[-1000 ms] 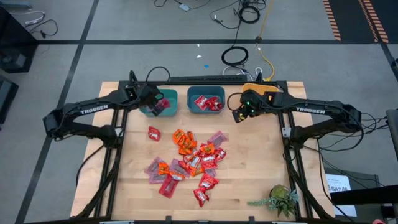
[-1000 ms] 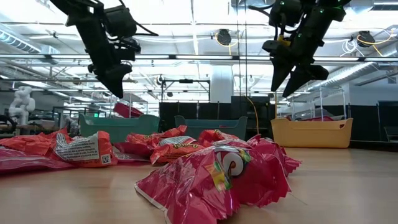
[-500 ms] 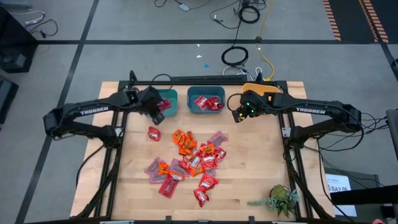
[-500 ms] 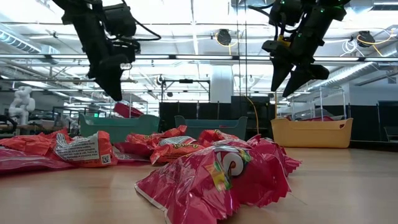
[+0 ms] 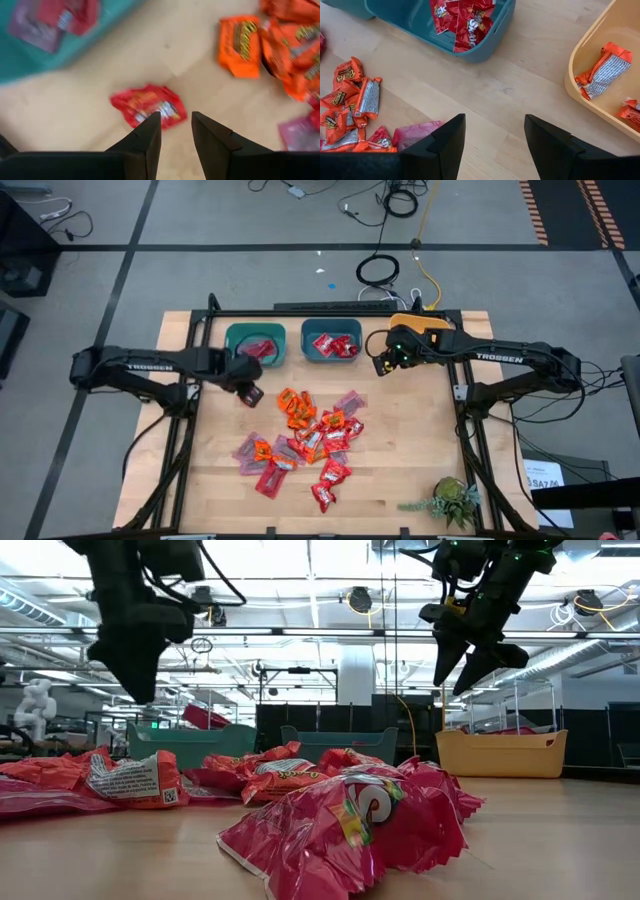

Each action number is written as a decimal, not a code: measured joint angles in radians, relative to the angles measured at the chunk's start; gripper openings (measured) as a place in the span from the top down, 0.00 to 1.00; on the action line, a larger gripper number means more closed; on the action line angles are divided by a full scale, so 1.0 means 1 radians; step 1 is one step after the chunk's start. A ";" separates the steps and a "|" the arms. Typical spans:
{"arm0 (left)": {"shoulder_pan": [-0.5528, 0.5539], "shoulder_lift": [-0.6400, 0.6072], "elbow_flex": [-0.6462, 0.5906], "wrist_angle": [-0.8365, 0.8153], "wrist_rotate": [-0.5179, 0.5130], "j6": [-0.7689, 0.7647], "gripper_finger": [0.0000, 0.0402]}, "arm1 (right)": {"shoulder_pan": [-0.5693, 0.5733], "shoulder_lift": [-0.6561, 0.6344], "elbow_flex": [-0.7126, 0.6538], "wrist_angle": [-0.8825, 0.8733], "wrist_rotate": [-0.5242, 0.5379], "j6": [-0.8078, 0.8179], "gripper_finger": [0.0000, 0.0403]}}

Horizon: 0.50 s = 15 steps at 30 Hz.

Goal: Sort candy
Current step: Put the red chocolate into the green bin

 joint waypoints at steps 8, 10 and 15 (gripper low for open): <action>-0.266 0.000 0.000 -0.044 -0.018 -0.269 0.70 | 0.000 0.000 0.000 0.001 -0.002 0.001 0.51; -0.342 0.000 0.000 -0.054 -0.018 -0.351 0.70 | 0.003 0.000 0.000 0.001 -0.003 0.011 0.51; -0.500 0.000 0.000 -0.046 -0.077 -0.491 0.70 | 0.015 0.000 0.000 0.008 -0.003 0.015 0.51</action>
